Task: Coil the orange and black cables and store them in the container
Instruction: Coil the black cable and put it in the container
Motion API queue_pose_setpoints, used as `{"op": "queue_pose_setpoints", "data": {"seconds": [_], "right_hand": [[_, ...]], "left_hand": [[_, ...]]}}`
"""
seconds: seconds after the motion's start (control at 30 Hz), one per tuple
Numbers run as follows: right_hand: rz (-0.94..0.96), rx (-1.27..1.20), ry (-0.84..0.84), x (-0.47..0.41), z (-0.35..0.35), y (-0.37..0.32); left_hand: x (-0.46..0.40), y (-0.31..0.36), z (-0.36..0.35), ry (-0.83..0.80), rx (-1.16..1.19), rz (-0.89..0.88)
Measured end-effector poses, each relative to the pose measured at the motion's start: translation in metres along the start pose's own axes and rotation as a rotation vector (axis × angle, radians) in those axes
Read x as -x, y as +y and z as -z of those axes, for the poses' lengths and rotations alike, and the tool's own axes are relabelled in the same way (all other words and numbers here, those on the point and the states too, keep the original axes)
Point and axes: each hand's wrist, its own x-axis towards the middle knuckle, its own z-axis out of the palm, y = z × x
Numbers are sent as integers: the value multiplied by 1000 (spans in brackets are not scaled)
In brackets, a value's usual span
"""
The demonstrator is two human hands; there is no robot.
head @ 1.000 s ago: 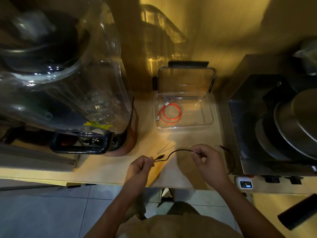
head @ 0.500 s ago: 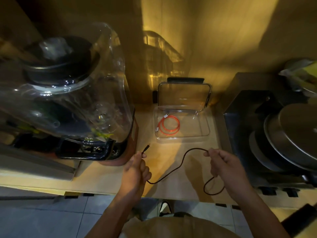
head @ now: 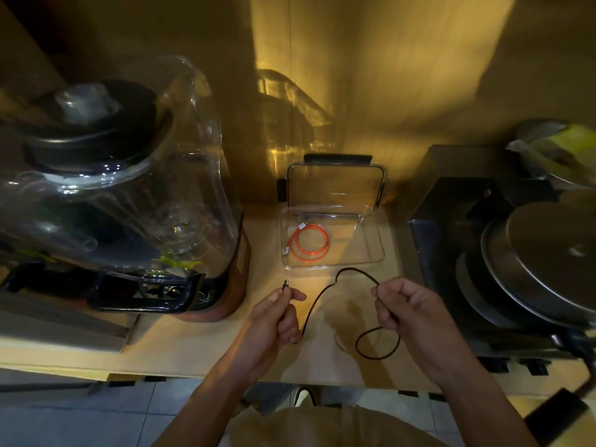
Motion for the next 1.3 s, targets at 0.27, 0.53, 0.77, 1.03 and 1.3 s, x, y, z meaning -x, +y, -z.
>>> {"op": "queue_pose_setpoints", "data": {"seconds": [0.27, 0.53, 0.77, 1.03, 1.3], "right_hand": [[119, 172, -238, 14, -22, -9], [108, 413, -324, 24, -38, -7], [38, 577, -437, 32, -37, 5], [52, 734, -439, 31, -34, 14], [5, 775, -321, 24, -27, 19]], "left_hand": [[-7, 0, -17, 16, -32, 105], [-9, 8, -25, -35, 158, 213], [-15, 23, -28, -17, 227, 155], [-15, 42, -35, -38, 461, 75], [-10, 61, -25, -175, 527, 83]]}}
